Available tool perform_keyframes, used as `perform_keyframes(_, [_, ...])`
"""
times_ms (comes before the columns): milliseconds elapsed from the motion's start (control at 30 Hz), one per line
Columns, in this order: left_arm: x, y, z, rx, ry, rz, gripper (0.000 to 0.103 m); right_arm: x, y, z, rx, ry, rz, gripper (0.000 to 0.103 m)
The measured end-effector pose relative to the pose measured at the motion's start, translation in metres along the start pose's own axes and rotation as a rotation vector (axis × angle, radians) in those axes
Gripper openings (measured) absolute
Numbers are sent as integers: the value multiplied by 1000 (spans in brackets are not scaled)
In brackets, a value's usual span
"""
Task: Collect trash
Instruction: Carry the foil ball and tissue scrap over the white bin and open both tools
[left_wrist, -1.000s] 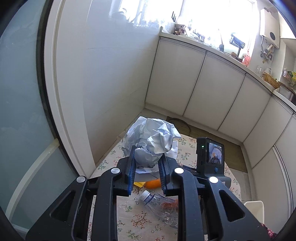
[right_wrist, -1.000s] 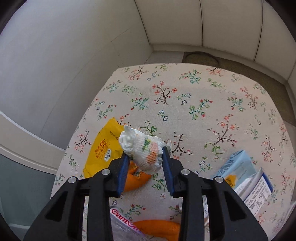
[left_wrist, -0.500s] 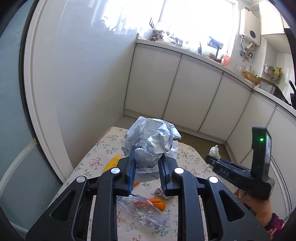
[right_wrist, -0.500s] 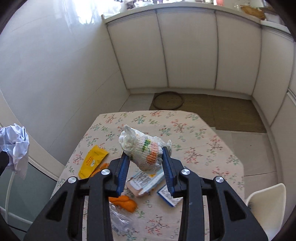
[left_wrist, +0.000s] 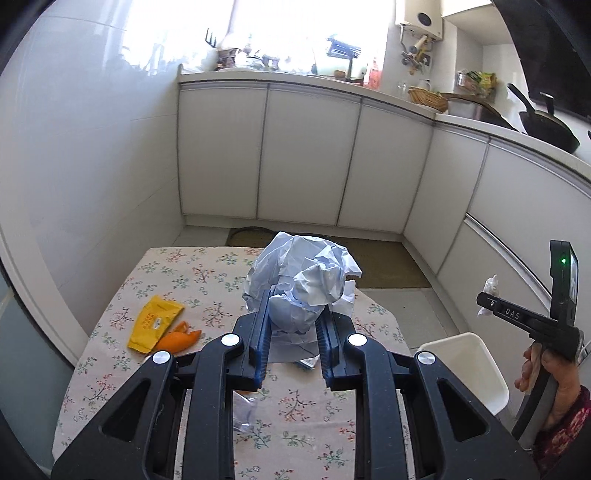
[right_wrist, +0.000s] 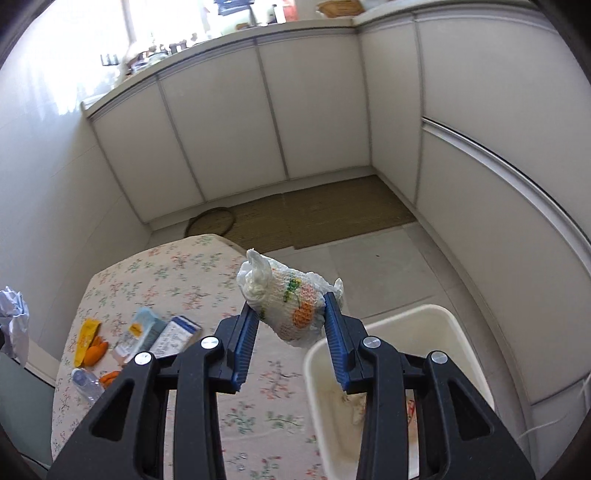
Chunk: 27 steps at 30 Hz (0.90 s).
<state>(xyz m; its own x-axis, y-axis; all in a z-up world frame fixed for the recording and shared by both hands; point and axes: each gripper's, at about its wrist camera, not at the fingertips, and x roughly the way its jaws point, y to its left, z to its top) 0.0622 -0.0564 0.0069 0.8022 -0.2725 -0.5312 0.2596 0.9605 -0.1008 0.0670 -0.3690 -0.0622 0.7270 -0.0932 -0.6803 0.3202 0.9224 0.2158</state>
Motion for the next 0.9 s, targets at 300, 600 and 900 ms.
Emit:
perform_keyframes(300, [18, -78, -24, 59, 45, -118, 21, 11, -71, -17, 77, 53, -24, 46])
perform_keyframes(600, [38, -148, -36, 46, 91, -254, 21, -11, -109, -16, 121, -34, -142, 68])
perform_keyframes(900, [66, -208, -51, 61, 186, -350, 22, -39, -147, -15, 150, -133, -395, 85])
